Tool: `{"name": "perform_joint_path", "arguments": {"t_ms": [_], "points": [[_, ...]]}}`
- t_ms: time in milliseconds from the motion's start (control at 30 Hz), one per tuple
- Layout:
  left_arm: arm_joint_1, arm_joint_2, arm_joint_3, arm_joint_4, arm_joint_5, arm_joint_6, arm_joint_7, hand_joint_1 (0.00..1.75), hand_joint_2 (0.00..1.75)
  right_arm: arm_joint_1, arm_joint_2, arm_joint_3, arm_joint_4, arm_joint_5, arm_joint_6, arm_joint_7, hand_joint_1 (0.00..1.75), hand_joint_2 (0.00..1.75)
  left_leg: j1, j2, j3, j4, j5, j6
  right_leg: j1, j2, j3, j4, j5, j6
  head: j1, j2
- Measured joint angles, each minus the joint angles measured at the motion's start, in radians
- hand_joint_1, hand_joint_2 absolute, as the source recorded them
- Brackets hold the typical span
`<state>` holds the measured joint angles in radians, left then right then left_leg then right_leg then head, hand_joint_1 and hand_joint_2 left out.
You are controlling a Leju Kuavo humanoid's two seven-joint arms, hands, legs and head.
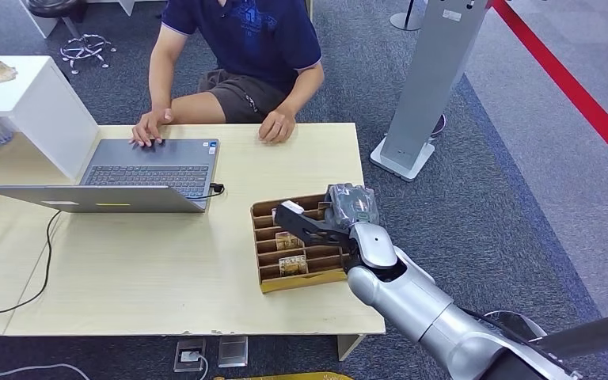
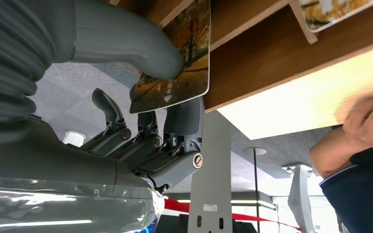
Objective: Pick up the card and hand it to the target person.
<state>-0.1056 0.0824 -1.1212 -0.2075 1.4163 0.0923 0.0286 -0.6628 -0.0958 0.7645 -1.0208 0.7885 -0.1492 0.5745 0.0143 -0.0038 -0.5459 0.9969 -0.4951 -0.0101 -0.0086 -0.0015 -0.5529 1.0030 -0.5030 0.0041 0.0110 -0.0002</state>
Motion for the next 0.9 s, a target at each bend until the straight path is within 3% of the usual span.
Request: {"name": "perform_joint_path", "arguments": {"t_ms": [367,900], "points": [[0.000,0.000,0.000,0.000,-0.014,0.006,0.001,0.00,0.00,0.013,-0.001,0.000,-0.046,0.016,-0.007,0.003,1.48,1.75,0.000,0.000,0.000,0.000,0.000,0.000,0.000,0.000,0.000,0.000,0.000,0.000,0.000,0.000],[0.002,0.000,0.000,0.000,-0.006,0.006,-0.001,0.00,0.00,0.020,-0.041,-0.025,-0.319,0.031,-0.034,0.027,1.48,1.75,0.000,0.000,0.000,0.000,0.000,0.000,0.000,0.000,0.000,0.000,0.000,0.000,0.000,0.000]]}}
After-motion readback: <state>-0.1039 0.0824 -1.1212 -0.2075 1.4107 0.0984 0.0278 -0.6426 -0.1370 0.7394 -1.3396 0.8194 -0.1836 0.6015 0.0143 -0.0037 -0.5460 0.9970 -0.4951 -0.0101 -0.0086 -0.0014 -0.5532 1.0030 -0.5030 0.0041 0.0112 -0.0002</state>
